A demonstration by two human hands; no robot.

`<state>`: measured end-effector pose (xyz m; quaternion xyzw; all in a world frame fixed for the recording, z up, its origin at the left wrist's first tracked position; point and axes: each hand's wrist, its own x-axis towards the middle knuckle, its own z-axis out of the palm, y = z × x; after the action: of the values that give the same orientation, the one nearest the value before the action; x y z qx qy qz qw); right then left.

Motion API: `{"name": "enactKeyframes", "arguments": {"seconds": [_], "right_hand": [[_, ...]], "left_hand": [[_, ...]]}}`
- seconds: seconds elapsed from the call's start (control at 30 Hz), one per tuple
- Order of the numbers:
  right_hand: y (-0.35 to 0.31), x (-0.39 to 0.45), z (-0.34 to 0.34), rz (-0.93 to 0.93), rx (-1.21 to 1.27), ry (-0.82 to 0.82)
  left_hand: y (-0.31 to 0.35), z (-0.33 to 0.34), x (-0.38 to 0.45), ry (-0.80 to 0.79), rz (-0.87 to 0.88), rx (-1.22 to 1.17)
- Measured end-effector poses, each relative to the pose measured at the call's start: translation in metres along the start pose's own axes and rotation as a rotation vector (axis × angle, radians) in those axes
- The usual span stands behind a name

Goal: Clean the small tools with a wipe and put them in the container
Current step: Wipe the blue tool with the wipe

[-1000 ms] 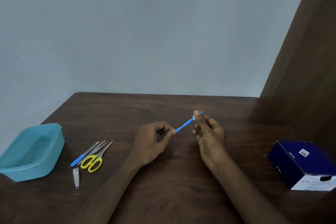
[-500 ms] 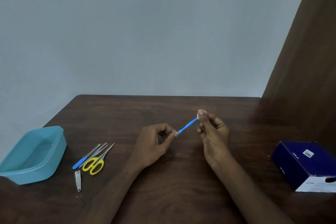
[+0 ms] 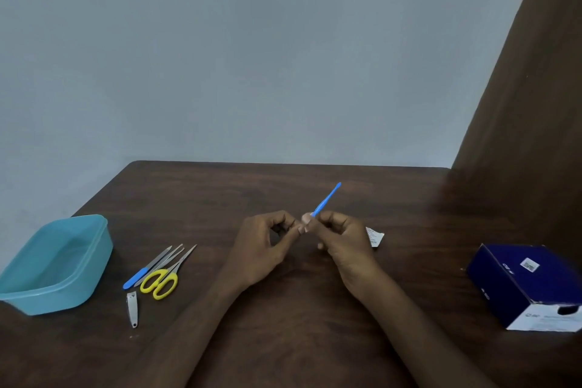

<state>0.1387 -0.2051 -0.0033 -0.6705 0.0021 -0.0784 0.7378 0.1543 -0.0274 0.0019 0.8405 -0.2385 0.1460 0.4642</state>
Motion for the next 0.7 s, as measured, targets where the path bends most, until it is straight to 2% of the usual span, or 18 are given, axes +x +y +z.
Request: {"name": "enactKeyframes", "arguments": {"seconds": [0.07, 0.2, 0.47, 0.6, 0.7], "right_hand": [[-0.002, -0.001, 0.001, -0.028, -0.075, -0.022], [-0.003, 0.0, 0.0, -0.018, 0.007, 0.005], [-0.012, 0.015, -0.016, 0.003, 0.32, 0.324], [-0.01, 0.016, -0.016, 0.024, 0.358, 0.349], [-0.003, 0.014, -0.012, 0.02, 0.258, 0.27]], "left_hand": [[0.002, -0.001, 0.0, -0.003, 0.001, -0.022], [0.002, -0.001, 0.001, -0.001, 0.019, -0.035], [0.0, 0.001, 0.0, -0.042, 0.011, 0.01], [-0.002, 0.001, 0.0, -0.047, 0.002, 0.021], [-0.002, 0.001, 0.0, -0.041, -0.008, 0.021]]}}
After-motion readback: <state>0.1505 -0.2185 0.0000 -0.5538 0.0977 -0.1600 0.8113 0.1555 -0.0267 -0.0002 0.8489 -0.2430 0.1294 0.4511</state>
